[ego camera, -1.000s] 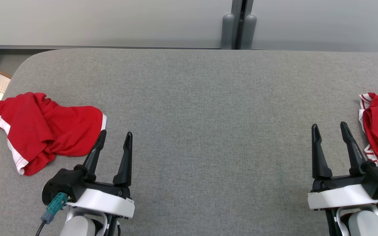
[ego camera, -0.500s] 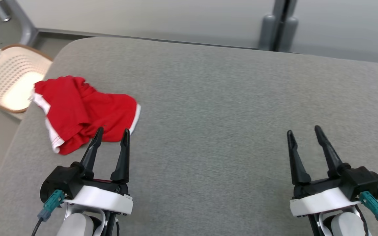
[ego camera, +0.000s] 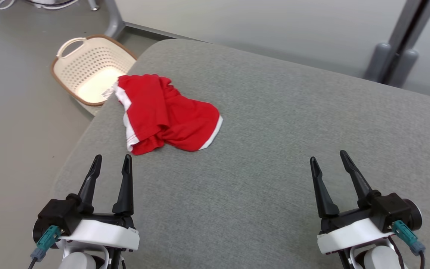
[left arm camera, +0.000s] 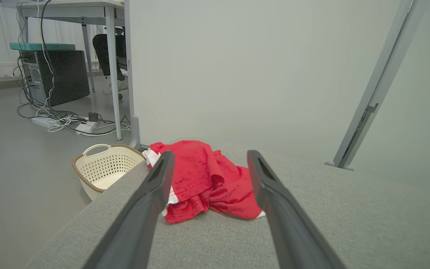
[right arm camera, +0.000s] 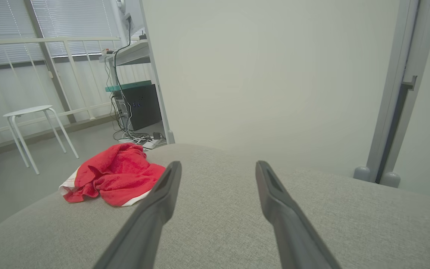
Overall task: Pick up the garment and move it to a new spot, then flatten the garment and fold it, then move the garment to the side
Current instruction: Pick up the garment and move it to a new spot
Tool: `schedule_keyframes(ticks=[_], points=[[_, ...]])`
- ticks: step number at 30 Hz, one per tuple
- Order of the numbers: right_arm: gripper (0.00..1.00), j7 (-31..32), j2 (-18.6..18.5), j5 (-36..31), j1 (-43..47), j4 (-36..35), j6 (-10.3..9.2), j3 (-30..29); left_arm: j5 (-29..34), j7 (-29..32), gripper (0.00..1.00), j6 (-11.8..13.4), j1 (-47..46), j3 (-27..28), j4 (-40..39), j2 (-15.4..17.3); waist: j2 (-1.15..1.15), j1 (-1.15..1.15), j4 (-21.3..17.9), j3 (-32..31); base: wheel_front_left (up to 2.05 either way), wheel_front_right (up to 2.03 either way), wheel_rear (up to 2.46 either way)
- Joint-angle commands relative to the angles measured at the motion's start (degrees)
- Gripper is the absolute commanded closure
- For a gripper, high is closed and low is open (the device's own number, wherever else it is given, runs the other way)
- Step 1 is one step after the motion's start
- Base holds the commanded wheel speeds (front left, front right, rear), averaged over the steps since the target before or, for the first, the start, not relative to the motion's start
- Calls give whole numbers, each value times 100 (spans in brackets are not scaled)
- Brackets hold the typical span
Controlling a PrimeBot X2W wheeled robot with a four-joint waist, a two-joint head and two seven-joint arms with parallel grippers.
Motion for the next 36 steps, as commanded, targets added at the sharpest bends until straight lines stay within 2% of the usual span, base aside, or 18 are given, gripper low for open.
schedule_keyframes(ticks=[1,15,22,28,32,34,35,36], points=[[0,-8,-14,61,32,32,-7,36,38,0,0,9,37,34,-13,16,0,0,193,-65,0,0,0],[0,-8,-15,199,-186,275,-6,297,1,1,0,70,172,193,-138,17,0,0,315,-41,0,0,0],[0,-8,-15,122,-100,187,-6,111,60,0,0,1,-69,293,-83,16,0,0,299,61,0,0,0],[0,-8,-17,56,-224,85,-6,-179,244,0,0,-128,-578,523,91,35,0,0,128,447,0,0,0],[0,-8,-13,-125,-369,20,-4,-344,286,0,0,-194,-1090,435,358,222,0,0,10,791,0,0,0],[0,-7,-15,-225,-450,-21,-5,-397,211,1,0,-193,-1402,354,533,391,0,0,-73,973,0,0,0],[0,2,-16,-328,-533,-70,-4,-494,129,0,0,-194,-1683,74,824,621,0,0,-167,1139,0,0,0],[0,2,-16,-328,-533,-70,-4,-494,129,0,0,-194,-1683,74,824,621,0,0,-167,1139,0,0,0]])
